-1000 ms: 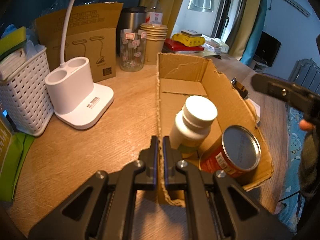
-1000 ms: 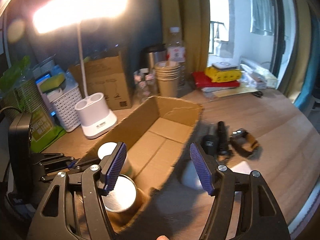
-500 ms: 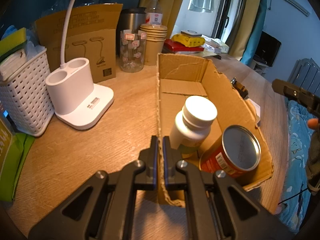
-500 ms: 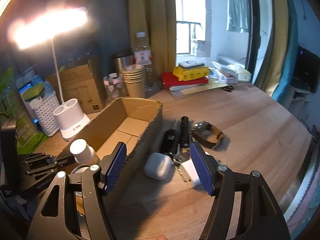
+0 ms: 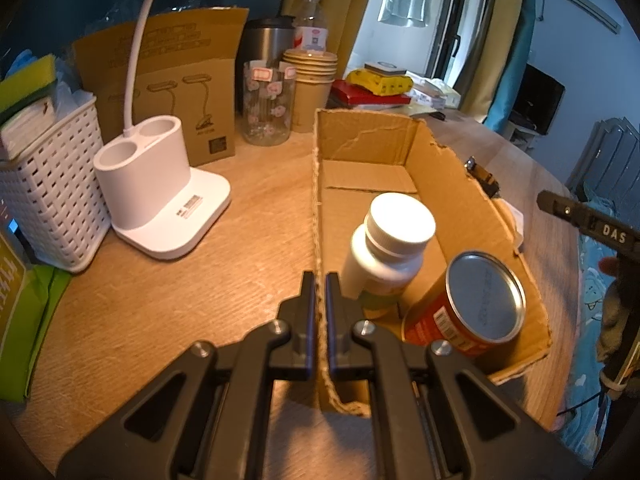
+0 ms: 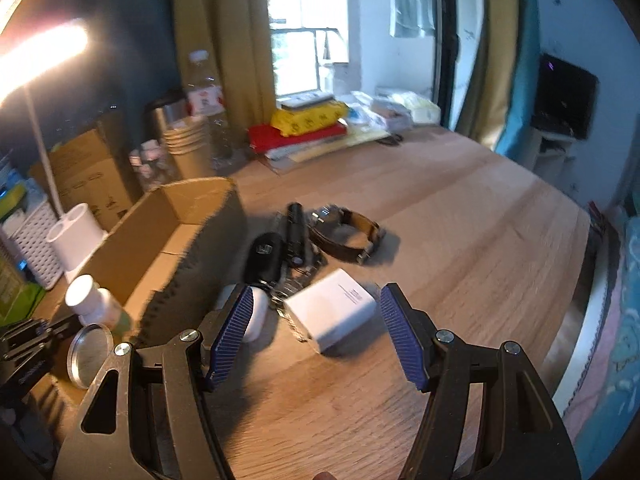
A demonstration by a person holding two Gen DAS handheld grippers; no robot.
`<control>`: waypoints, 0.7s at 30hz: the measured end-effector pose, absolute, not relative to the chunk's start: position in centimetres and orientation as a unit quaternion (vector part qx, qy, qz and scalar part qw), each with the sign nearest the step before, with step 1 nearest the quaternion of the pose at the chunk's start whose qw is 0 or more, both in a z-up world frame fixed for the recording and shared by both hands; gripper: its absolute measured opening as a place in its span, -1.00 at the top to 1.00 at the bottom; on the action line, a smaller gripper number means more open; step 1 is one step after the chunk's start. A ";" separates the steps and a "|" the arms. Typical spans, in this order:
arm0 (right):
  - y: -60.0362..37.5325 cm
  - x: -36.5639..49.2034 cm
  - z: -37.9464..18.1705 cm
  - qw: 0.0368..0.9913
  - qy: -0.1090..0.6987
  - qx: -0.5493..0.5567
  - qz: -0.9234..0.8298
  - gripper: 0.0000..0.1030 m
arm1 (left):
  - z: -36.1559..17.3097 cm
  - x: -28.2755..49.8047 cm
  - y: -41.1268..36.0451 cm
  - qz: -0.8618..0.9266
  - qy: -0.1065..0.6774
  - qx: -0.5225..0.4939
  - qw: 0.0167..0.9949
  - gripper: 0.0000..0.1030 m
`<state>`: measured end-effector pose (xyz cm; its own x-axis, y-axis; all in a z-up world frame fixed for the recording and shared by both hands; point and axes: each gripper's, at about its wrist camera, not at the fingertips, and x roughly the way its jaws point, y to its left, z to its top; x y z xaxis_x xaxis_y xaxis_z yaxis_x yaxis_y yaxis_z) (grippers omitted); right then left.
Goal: Organize rigid objects
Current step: 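Move the right gripper back toward the white square charger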
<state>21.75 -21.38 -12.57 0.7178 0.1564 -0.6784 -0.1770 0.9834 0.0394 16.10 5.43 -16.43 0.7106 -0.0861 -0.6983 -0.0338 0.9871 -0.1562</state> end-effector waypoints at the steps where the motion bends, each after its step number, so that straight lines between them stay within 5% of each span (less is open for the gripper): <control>1: -21.8 22.0 -12.9 0.925 0.370 -0.002 0.083 -0.35 | -16.5 16.1 5.5 -0.014 0.379 -0.082 0.922 0.92; 21: -20.3 24.3 -16.3 0.916 0.395 0.040 0.050 -0.35 | -16.3 15.6 5.1 -0.014 0.368 -0.076 0.926 0.92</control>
<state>24.31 -20.27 -16.30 0.6826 0.1226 -0.7204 -0.0600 0.9919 0.1119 15.58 5.14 -16.33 0.7282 -0.0814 -0.6805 -0.0311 0.9880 -0.1514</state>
